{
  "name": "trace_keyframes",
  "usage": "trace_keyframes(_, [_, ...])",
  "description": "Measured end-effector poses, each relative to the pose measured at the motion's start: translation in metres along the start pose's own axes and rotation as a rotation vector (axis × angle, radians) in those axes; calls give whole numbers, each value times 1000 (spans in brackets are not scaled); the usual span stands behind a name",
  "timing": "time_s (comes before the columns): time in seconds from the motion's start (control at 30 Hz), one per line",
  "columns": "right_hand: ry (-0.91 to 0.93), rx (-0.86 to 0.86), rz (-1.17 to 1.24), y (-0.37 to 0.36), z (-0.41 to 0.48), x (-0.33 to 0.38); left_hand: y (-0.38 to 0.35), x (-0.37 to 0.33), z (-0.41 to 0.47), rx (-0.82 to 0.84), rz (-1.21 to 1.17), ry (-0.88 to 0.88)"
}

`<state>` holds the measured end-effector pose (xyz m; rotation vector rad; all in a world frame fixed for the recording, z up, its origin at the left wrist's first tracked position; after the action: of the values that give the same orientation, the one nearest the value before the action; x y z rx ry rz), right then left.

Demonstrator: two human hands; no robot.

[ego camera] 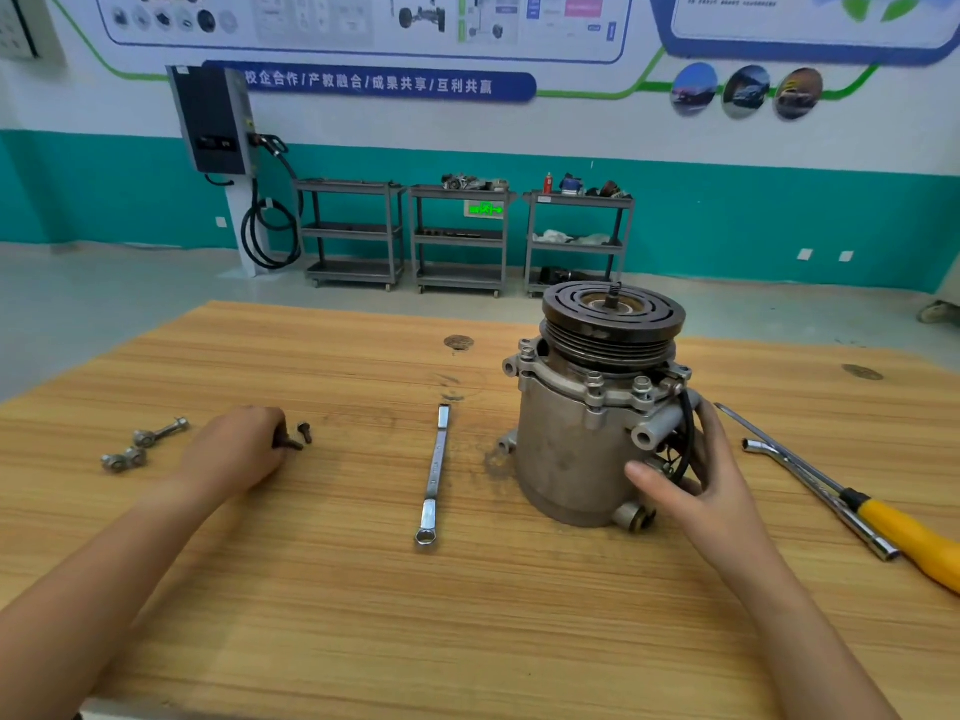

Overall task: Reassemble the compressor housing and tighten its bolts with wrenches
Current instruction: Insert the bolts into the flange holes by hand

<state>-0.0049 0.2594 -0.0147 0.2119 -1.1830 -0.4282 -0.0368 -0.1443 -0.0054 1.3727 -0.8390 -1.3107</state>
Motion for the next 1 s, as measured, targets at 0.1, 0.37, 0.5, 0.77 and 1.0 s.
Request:
trace_keyframes(0.1, [9,-2,-4,0,1,-2,10,-12,-6,-43,-32,-42])
trace_keyframes(0.37, [-8,5,-19,2,-1,-1,67,-168,-17,-132,-822,-557])
trace_keyframes(0.5, [-29,15,-18,2,-2,-1,67,-206,-2,-141,-744,-629])
trace_keyframes(0.77, [-9,1,-4,1,-2,6,59,-203,11,-93,-596,-650])
trace_keyframes(1.0, [11,-217,-7,-16,2,18,64,-207,15,-120,-728,-657])
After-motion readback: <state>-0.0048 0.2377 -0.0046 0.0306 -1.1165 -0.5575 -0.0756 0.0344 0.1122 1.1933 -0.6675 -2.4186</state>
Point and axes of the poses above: each hand's wrist, its own z-axis towards the middle knuckle, its own y-axis out of the back of the hand, x = y × z, the point moved 2 cm from there along z, towards the middle knuckle, and after that the axes turned 12 degrees about -z, right-handed, at the moved point
